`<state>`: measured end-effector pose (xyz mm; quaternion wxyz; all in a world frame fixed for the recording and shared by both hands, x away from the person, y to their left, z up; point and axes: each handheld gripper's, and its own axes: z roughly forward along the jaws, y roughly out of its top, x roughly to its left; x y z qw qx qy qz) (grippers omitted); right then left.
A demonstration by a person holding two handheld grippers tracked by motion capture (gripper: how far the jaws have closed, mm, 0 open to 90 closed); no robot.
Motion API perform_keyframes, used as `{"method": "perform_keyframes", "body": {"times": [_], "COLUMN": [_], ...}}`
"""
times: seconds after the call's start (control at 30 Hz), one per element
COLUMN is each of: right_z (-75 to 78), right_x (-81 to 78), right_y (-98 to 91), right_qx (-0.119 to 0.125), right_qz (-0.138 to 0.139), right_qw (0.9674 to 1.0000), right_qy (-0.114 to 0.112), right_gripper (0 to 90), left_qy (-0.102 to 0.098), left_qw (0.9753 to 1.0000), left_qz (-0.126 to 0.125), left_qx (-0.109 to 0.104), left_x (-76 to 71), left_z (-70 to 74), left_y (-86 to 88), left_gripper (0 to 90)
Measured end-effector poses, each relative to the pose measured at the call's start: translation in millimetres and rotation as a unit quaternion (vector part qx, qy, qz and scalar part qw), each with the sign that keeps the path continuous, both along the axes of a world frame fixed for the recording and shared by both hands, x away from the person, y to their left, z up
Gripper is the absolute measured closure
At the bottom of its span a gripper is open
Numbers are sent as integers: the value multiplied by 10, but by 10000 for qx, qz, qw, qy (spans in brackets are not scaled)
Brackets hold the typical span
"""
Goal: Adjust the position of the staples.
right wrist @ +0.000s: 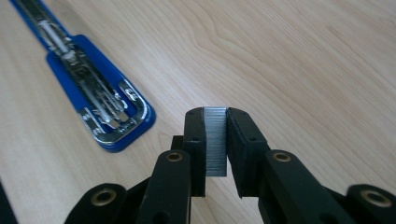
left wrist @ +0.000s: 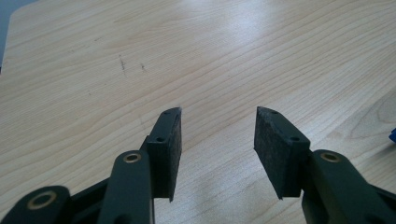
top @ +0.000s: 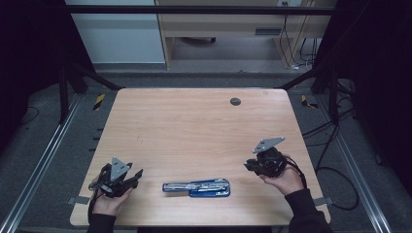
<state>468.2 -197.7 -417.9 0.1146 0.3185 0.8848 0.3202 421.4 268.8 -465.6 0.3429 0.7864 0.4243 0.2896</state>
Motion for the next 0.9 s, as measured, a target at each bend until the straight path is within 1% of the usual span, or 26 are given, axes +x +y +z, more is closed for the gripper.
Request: {"method": "perform_keyframes", "body": {"times": [0.17, 0.27, 0.3, 0.47, 0.57, 0.73, 0.87, 0.9], "right_z": [85, 124, 132, 180, 220, 317, 383, 395], "right_x": [-10, -19, -20, -26, -21, -22, -29, -31], "right_y": [40, 71, 84, 147, 187, 284, 380, 410], "right_qx": [167, 166, 199, 152, 193, 44, -83, -148], "right_qz": [435, 640, 726, 1055, 1264, 1610, 1896, 1954], "right_qw": [9989, 9978, 9972, 9943, 9918, 9869, 9817, 9805], "right_qy": [28, 2, -16, -78, -62, -127, -138, -145], "right_gripper": [781, 781, 781, 781, 781, 781, 781, 781], "left_qy": [-4, 3, 3, 11, 12, 9, 10, 9], "left_qw": [10000, 10000, 10000, 10000, 10000, 10000, 10000, 10000], "left_qz": [-5, -13, -18, -25, -31, -28, -40, -41], "left_qx": [-1, 6, 5, 11, 12, 13, 9, 12], "left_x": [-1, 1, 1, 3, 5, 6, 7, 7], "left_z": [1, -1, -2, -5, -5, -6, -8, -8], "left_y": [0, -1, -2, -4, -3, -4, -8, -8], "left_gripper": [519, 518, 518, 519, 519, 518, 519, 518]}}
